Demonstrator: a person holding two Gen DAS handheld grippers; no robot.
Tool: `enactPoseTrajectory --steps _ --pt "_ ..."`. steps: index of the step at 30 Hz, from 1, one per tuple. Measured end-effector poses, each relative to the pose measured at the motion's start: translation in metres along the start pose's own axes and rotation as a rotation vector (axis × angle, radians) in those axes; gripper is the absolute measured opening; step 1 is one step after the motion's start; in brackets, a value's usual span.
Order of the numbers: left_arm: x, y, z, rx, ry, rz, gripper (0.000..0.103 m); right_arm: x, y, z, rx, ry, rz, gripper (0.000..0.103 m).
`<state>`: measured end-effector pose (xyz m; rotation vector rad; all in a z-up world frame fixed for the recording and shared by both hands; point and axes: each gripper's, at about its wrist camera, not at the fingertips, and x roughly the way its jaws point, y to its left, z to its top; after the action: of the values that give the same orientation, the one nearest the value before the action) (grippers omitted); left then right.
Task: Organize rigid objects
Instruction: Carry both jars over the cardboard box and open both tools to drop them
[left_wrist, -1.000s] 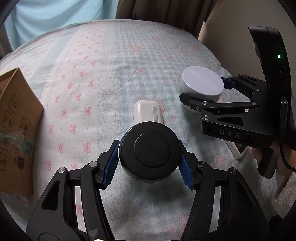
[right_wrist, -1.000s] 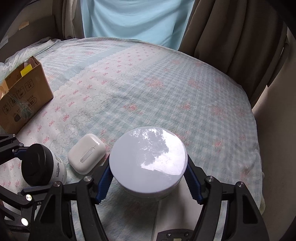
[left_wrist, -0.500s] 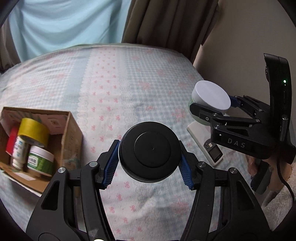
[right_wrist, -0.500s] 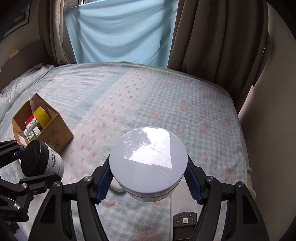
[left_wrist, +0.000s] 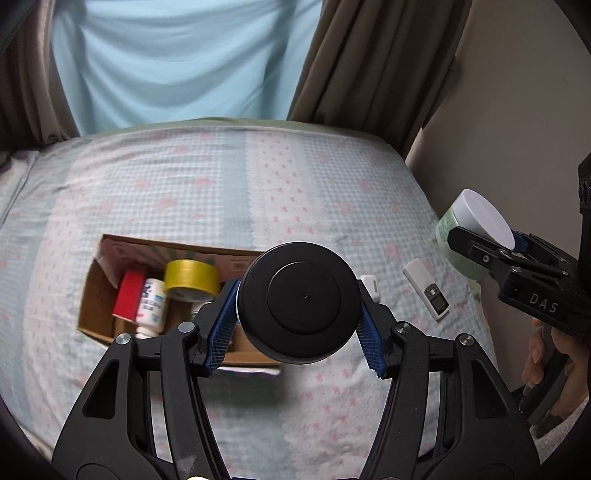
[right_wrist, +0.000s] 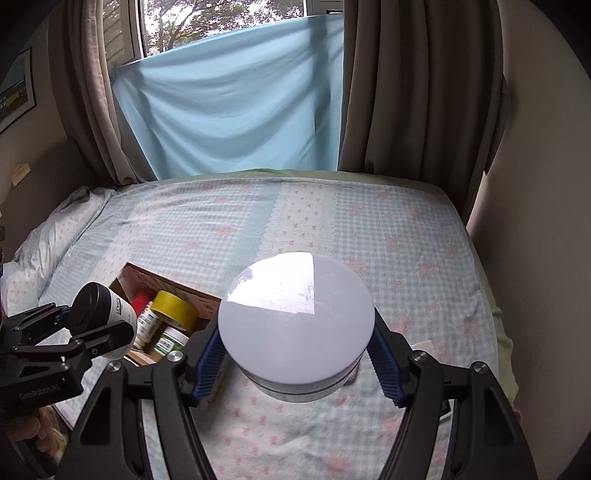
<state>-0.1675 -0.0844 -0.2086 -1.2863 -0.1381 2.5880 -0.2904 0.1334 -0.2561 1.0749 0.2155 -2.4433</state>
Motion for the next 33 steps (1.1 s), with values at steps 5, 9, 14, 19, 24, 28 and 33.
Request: enactPoseTrajectory --steps 5,9,14,19,24,28,33 --pt "-0.028 0.053 0.002 -0.019 0.006 0.016 0.056 -0.010 0.048 -0.002 0.053 0.021 0.019 0.066" --pt "-0.040 0.099 0.004 -0.042 0.010 0.029 0.056 -0.007 0.091 -0.007 0.056 0.050 0.035 0.066" --pt "-0.043 0.156 0.010 -0.048 0.019 0.038 0.056 0.004 0.133 -0.004 0.078 0.056 0.024 0.066" --pt "-0.026 0.199 0.020 -0.006 0.063 0.042 0.056 0.022 0.157 0.002 0.127 0.078 -0.002 0.066" --pt "0.009 0.230 0.030 0.033 0.122 0.040 0.056 0.053 0.168 0.006 0.160 0.133 -0.031 0.066" --pt "0.041 0.242 0.028 0.062 0.172 0.029 0.056 0.082 0.172 0.007 0.178 0.191 -0.059 0.066" --pt "0.082 0.252 0.011 0.080 0.240 0.029 0.056 0.128 0.166 0.000 0.222 0.275 -0.083 0.066"
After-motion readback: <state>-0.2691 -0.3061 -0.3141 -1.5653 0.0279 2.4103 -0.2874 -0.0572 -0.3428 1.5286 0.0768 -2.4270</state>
